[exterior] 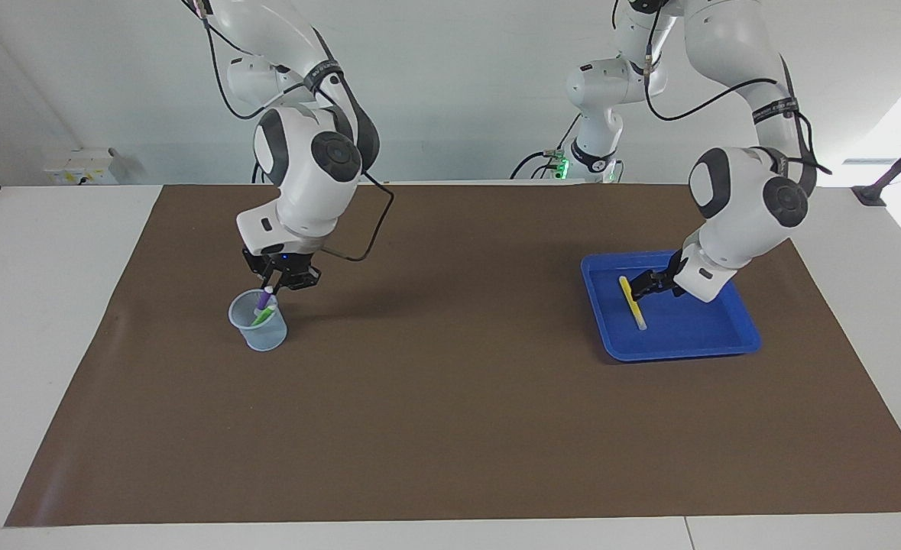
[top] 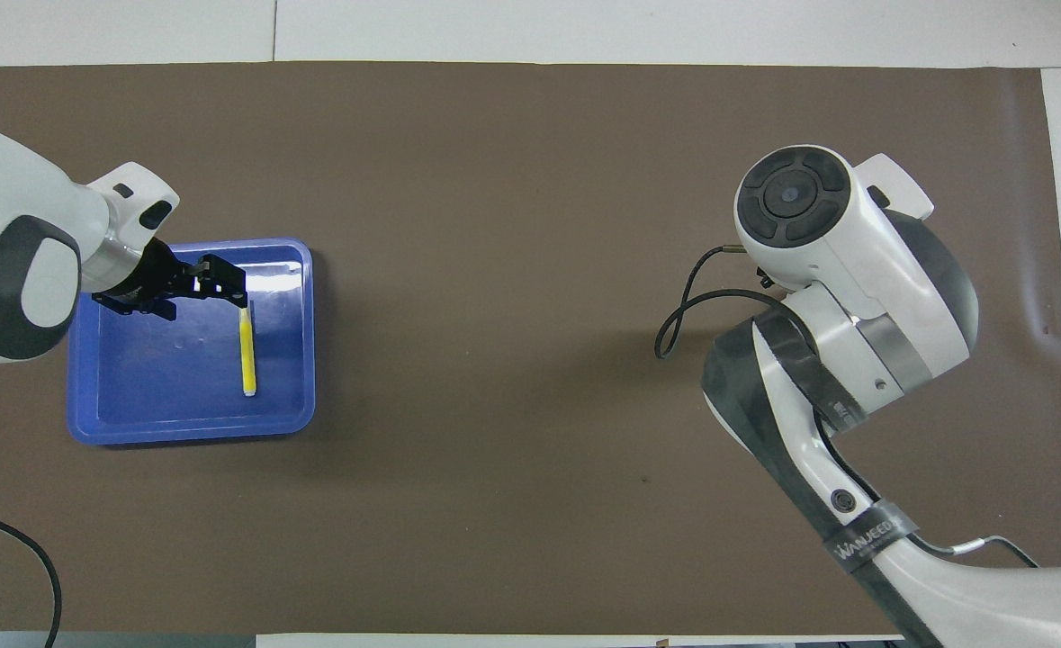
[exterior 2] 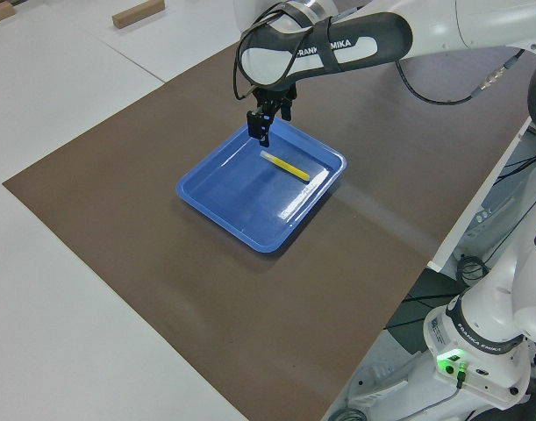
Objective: Right arm passes pens to left for tray arrangement
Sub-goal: 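Pull the purple pen from the cup with the right gripper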
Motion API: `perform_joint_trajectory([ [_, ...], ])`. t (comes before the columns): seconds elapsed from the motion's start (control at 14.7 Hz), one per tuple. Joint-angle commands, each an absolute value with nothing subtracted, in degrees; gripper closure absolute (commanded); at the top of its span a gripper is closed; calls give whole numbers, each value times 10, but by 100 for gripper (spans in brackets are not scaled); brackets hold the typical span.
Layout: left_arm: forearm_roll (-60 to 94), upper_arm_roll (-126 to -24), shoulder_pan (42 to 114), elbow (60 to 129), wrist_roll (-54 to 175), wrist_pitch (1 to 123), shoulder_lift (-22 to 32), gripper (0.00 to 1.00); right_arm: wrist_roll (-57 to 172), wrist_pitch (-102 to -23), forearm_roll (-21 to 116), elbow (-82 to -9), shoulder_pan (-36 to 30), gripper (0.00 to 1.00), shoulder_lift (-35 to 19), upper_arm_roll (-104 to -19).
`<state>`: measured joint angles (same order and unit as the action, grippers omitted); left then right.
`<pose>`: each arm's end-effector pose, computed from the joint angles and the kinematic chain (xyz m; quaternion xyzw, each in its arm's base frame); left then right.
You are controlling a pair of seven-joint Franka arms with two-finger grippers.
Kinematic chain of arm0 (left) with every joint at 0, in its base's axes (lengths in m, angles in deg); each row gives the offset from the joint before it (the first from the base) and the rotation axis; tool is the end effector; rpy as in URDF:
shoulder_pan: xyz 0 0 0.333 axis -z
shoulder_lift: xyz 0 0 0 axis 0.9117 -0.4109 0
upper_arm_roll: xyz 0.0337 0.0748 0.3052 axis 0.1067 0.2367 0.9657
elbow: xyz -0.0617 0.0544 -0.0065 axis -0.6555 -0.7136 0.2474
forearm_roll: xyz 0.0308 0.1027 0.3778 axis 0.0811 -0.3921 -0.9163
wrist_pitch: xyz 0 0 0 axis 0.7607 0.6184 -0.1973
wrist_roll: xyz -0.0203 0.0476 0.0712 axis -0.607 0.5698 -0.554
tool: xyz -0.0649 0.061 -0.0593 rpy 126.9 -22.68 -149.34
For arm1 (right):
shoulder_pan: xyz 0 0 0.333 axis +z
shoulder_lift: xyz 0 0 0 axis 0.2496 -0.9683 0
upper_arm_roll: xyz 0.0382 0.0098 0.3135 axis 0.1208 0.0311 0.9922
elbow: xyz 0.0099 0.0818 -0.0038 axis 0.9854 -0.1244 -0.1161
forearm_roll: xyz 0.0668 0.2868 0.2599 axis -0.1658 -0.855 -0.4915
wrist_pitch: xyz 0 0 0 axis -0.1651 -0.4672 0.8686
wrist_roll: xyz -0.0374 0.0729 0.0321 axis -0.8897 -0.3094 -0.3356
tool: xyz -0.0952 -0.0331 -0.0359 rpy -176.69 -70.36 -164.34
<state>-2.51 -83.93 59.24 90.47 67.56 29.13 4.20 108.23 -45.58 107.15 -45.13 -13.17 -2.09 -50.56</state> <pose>0.5875 -0.0560 0.4185 0.9927 0.0483 -0.0936 0.0582 0.5708 0.1444 0.4536 0.9637 -0.1248 0.0298 0.2343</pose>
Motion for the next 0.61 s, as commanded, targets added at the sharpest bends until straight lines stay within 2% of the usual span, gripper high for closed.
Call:
perform_joint_trajectory([
  [0.0, 3, -841, 590, 821, 598, 198, 45, 0, 1065, -430, 993, -422, -137, 100, 2, -505],
  [0.27, 87, -841, 594, 814, 436, 168, 108, 0, 1069, -425, 778, -380, -138, 100, 25, -540],
  [0.54, 156, -847, 599, 812, 244, 177, 142, 0, 1097, -428, 640, -344, -138, 100, 25, -553],
])
